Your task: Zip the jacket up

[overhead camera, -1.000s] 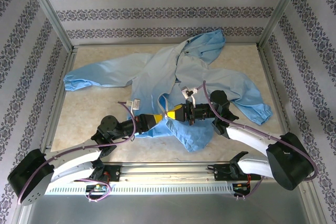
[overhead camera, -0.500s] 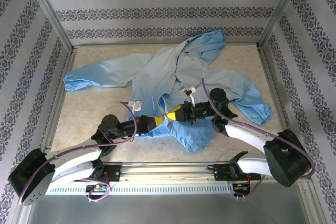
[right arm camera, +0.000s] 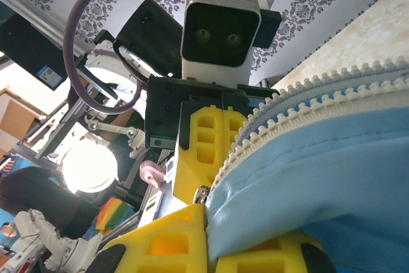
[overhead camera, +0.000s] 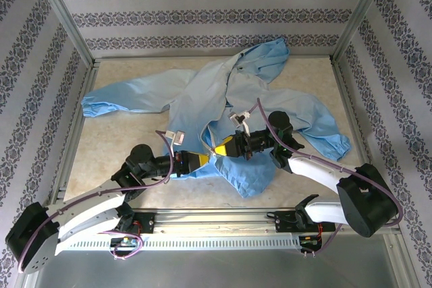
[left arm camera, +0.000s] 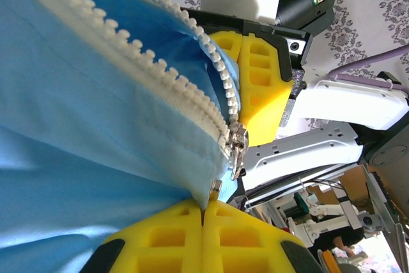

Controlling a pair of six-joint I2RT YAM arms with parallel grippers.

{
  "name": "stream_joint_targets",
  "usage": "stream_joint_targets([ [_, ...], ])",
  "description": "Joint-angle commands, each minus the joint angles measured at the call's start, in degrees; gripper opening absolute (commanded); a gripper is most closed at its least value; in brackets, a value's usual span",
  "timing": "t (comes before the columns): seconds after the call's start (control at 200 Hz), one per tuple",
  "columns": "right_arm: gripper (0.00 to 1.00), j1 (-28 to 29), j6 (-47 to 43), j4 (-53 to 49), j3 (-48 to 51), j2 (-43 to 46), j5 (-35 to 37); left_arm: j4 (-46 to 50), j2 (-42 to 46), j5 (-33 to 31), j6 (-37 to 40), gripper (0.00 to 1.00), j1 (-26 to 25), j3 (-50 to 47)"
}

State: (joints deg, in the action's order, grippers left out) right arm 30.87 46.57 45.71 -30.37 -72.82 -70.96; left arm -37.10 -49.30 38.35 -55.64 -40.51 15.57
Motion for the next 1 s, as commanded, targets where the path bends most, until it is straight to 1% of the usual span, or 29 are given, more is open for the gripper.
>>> stream_joint_targets([
  [0.0, 0.00, 0.0, -1.3, 3.2, -1.2, -0.2, -0.3, 2.5, 0.9, -0.4, 1.2, 0.05, 0.5, 0.7],
  [0.06, 0.00, 0.4, -1.3, 3.5, -1.0, -0.5, -0.1, 0.7, 0.5, -0.5, 0.2, 0.08, 0.5, 0.3],
  [0.18, 0.00, 1.2, -1.3, 3.9, -0.8, -1.0, 0.4, -2.8, 0.3, -2.1, -2.3, 0.30, 0.5, -0.9],
  [0.245, 0.00, 1.5, -1.5, 3.9, -0.8, -1.1, 0.7, -5.3, 0.5, -3.3, -3.9, 0.39, 0.5, -1.8],
  [0.285, 0.00, 1.6, -1.6, 3.9, -0.8, -1.2, 0.8, -6.9, 0.5, -4.0, -4.9, 0.41, 0.5, -2.2],
  [0.4, 0.00, 2.1, -1.7, 4.1, -0.8, -1.4, 1.0, -9.3, 0.5, -5.3, -6.7, 0.44, 0.5, -3.0],
  [0.585, 0.00, 2.9, -2.1, 4.3, -0.7, -1.8, 1.7, -14.0, -1.3, -6.4, -8.9, 0.43, 0.5, -3.9],
  [0.72, 0.00, 3.1, -2.4, 4.2, -0.4, -1.9, 2.3, -19.1, -4.6, -5.3, -10.7, 0.41, 0.5, -3.6],
  [0.839, 0.00, 3.0, -2.7, 4.2, -0.4, -2.1, 2.6, -21.8, -6.8, -4.7, -11.6, 0.34, 0.5, -3.5],
  [0.909, 0.00, 3.0, -2.9, 4.1, -0.4, -2.3, 2.5, -21.9, -7.3, -4.3, -11.4, 0.27, 0.5, -3.3],
  [0.999, 0.00, 3.0, -2.9, 4.0, -0.4, -2.4, 2.3, -20.9, -7.2, -3.7, -10.8, 0.12, 0.5, -2.9],
])
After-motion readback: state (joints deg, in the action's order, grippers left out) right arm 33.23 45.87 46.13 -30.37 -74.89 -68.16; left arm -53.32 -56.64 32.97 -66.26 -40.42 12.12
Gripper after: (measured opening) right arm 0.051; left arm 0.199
